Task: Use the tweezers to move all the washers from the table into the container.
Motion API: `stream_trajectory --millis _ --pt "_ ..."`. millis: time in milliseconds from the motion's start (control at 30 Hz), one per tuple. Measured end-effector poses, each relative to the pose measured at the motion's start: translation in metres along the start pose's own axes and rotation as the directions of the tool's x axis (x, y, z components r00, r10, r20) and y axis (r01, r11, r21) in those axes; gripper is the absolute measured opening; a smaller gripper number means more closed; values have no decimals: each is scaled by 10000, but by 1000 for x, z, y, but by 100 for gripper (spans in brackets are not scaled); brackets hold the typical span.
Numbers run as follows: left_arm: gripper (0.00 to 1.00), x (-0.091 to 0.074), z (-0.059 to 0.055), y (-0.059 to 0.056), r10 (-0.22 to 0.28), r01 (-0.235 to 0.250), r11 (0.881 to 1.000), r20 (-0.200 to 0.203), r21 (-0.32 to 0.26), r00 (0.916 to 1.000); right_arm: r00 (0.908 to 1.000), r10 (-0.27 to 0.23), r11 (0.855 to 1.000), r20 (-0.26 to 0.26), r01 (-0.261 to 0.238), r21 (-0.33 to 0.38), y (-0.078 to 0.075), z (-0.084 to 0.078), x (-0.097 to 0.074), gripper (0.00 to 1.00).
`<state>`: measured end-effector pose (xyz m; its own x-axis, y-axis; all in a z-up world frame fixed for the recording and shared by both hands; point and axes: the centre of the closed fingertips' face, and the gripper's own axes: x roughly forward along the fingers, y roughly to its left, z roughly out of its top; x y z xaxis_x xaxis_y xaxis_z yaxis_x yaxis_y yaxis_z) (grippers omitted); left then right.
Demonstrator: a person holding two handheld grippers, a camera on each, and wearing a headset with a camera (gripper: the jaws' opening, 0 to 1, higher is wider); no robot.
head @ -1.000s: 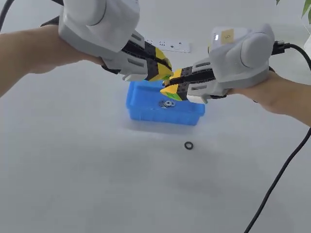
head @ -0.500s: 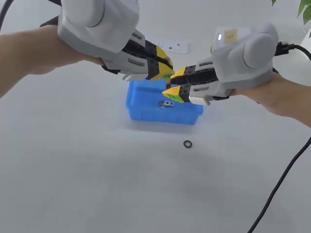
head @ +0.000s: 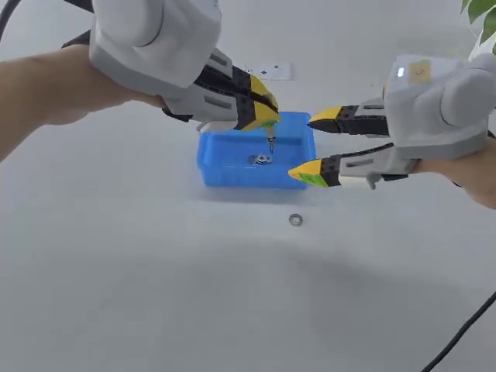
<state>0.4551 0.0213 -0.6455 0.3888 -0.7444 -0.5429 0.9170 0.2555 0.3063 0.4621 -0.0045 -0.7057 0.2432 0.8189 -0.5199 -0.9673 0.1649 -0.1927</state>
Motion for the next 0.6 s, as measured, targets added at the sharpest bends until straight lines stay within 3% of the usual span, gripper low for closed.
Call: stream_trajectory --millis 267,433,600 --pt "7 15 3 -22 -507 505 9986 -140 -151 9986 9972 -665 9925 356 624 1054 18 -23 -38 53" --pt "7 28 2 -37 -763 756 9965 -183 -346 9969 9966 -795 9823 230 744 1720 35 -43 -48 62" --pt "7 40 2 -50 -1025 1013 9941 -291 -391 9943 9965 -744 9713 381 637 2290 50 -51 -50 68"
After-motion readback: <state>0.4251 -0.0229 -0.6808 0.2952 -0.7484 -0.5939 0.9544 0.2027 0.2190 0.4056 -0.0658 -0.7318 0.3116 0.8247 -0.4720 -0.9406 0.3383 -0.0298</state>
